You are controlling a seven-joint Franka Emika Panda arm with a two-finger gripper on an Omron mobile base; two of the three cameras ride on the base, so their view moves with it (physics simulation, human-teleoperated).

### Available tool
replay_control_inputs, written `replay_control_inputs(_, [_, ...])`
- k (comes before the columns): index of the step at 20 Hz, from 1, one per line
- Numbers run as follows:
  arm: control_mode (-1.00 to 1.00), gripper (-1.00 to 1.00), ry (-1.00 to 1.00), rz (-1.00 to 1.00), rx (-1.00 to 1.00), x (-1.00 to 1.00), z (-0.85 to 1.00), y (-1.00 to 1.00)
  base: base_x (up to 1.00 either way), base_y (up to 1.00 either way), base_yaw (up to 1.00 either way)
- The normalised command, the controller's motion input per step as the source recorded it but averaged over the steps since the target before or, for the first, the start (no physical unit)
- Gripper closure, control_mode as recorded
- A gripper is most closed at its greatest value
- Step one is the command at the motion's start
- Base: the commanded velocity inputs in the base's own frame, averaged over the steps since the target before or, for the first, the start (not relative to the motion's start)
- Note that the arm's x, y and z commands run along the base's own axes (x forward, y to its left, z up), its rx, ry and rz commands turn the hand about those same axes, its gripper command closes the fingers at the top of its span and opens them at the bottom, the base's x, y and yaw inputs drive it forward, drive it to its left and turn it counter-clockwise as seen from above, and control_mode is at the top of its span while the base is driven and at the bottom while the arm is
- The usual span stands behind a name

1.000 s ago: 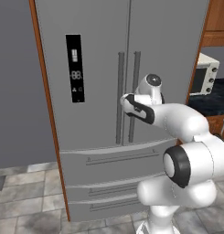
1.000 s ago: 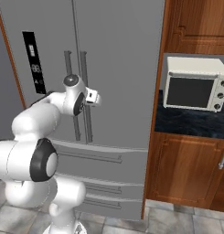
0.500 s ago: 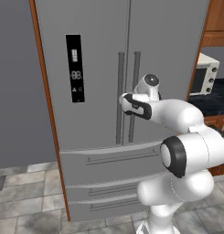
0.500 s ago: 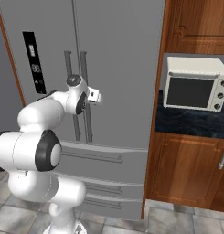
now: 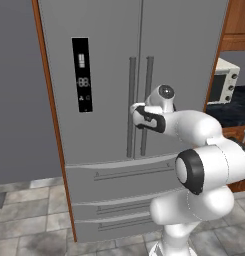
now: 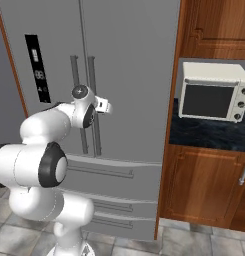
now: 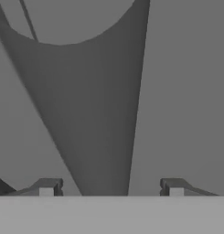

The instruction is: Open the fridge, grab two sodas, and place both sodas inside the bowl with ice on the dining counter.

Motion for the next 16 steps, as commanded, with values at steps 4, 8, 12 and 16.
replay_control_inputs(4, [-1.0,1.0,0.03,0.0,-0.07,0.26,-0.17,0.13,0.0,0.0,0.0])
replay_control_inputs(8, [-1.0,1.0,0.08,0.0,-0.12,0.14,-0.07,0.12,0.0,0.0,0.0])
replay_control_inputs(12, [-1.0,1.0,0.0,-0.01,0.0,-0.2,0.0,-0.34,0.0,0.0,0.0])
replay_control_inputs(16, [-1.0,1.0,0.0,-0.05,0.0,-0.52,0.0,-0.51,0.0,0.0,0.0])
